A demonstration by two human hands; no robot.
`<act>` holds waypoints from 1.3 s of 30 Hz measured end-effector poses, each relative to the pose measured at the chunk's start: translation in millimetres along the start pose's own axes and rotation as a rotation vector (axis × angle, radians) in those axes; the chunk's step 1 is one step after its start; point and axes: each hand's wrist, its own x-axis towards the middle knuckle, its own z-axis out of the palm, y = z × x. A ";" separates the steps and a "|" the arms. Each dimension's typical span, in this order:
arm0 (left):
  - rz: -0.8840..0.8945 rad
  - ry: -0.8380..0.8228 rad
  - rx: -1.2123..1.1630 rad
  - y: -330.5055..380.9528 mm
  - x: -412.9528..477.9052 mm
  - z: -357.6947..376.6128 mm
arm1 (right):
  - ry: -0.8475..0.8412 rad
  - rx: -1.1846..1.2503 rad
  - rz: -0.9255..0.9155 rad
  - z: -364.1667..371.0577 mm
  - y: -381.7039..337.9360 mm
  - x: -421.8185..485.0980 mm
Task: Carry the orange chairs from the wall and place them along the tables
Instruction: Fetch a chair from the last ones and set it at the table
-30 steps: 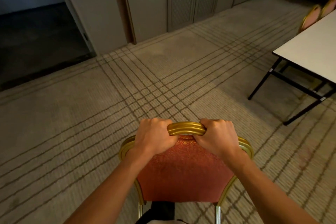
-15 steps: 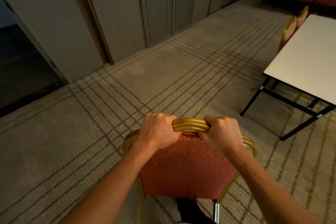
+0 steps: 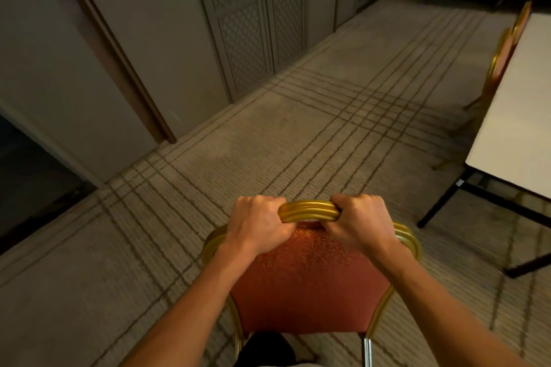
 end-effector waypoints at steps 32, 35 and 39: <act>0.513 -0.144 -0.226 -101.9 717.0 226.8 | 0.110 -0.234 0.522 99.9 328.4 529.8; 0.540 -0.172 -0.261 -92.9 768.3 241.6 | 0.088 -0.246 0.569 94.5 360.3 560.0; 0.587 -0.214 -0.315 -77.9 837.5 264.7 | 0.103 -0.267 0.637 93.7 406.9 601.1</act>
